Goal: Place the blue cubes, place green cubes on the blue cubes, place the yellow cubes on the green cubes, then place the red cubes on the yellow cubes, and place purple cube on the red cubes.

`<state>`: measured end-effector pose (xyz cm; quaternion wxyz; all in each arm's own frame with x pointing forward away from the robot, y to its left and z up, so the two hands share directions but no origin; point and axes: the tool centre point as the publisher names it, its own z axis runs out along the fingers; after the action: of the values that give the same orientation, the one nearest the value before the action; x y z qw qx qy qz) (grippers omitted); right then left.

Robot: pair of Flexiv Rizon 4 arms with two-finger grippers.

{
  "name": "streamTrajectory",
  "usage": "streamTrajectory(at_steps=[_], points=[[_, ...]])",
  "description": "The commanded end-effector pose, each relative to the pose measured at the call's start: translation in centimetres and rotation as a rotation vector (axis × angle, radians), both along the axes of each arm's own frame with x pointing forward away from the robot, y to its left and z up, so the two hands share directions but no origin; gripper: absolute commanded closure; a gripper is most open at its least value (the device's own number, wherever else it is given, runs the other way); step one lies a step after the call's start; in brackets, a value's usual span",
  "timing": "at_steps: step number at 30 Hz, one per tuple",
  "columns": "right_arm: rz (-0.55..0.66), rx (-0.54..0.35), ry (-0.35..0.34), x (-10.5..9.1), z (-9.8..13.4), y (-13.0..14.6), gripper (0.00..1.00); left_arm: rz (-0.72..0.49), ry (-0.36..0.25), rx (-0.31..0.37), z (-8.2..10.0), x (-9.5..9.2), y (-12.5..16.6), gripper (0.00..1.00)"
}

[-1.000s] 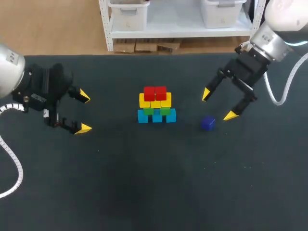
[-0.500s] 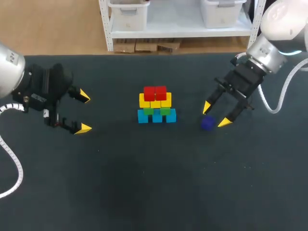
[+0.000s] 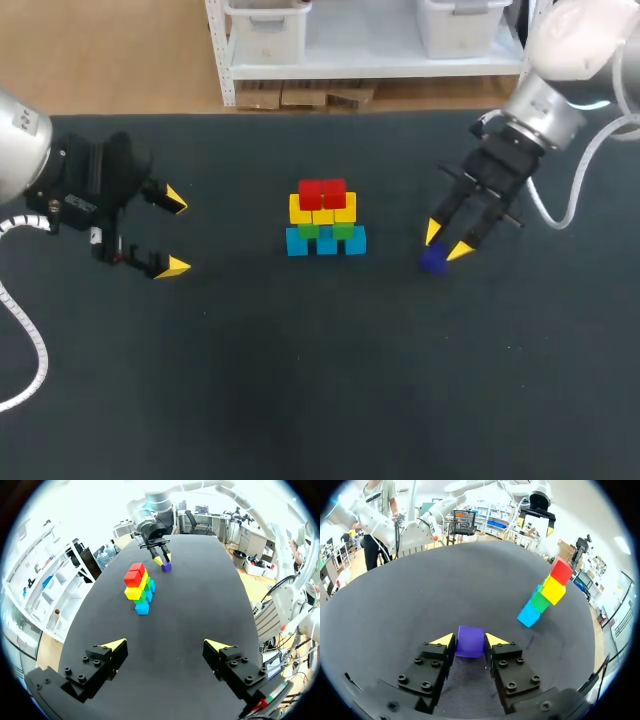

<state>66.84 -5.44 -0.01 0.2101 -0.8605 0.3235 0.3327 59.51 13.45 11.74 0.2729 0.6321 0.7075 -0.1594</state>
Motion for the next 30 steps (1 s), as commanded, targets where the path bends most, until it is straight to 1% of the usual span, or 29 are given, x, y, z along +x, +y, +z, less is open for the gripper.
streamTrajectory(at_steps=[1, 3, 5, 6, 7, 11, 17, 19, 20, 22, 23, 25, 27, 30], points=[[0.011, -0.004, 0.012, 0.6, -0.3, 0.2, 0.66, -0.002, -0.005, -0.008, -0.2, -0.1, 0.2, 0.0], [0.012, -0.006, 0.015, 0.6, -0.4, 0.2, 0.67, -0.002, -0.005, -0.008, -0.2, -0.1, 0.2, 0.0], [0.007, -0.011, 0.019, 0.6, -0.5, 0.2, 0.81, -0.002, -0.005, -0.008, -0.2, -0.1, 0.2, 0.0], [-0.001, -0.009, 0.021, 0.6, -0.5, 0.2, 0.96, -0.002, -0.005, -0.008, -0.2, -0.1, 0.2, 0.0], [-0.009, -0.007, 0.024, 0.6, -0.4, 0.3, 1.0, -0.002, -0.005, -0.008, -0.2, -0.1, 0.2, 0.0], [-0.049, -0.016, 0.029, 0.5, 0.2, 0.3, 1.0, -0.002, -0.005, -0.008, -0.2, -0.1, 0.2, 0.0], [-0.155, -0.038, 0.03, 0.6, 3.1, 0.7, 1.0, -0.002, -0.005, -0.008, -0.2, -0.1, 0.2, 0.0], [-0.211, -0.062, 0.03, 0.9, 4.4, 1.0, 1.0, -0.002, -0.005, -0.008, -0.2, -0.1, 0.2, 0.0], [-0.233, -0.057, 0.03, 1.1, 5.1, 1.1, 1.0, -0.002, -0.005, -0.008, -0.2, -0.1, 0.2, 0.0], [-0.288, -0.077, 0.029, 1.5, 6.1, 1.3, 1.0, -0.002, -0.005, -0.008, -0.2, -0.1, 0.2, 0.0], [-0.311, -0.071, 0.027, 1.7, 6.7, 1.4, 1.0, -0.002, -0.005, -0.008, -0.2, -0.1, 0.2, 0.0], [-0.36, -0.078, 0.021, 2.0, 7.6, 1.7, 1.0, -0.002, -0.005, -0.008, -0.2, -0.1, 0.2, 0.0], [-0.418, -0.084, 0.033, 2.4, 8.3, 2.2, 1.0, -0.002, -0.005, -0.008, -0.2, -0.1, 0.2, 0.0], [-0.474, -0.089, 0.03, 2.9, 9.7, 3.0, 1.0, -0.002, -0.005, -0.008, -0.2, -0.1, 0.2, 0.0]])
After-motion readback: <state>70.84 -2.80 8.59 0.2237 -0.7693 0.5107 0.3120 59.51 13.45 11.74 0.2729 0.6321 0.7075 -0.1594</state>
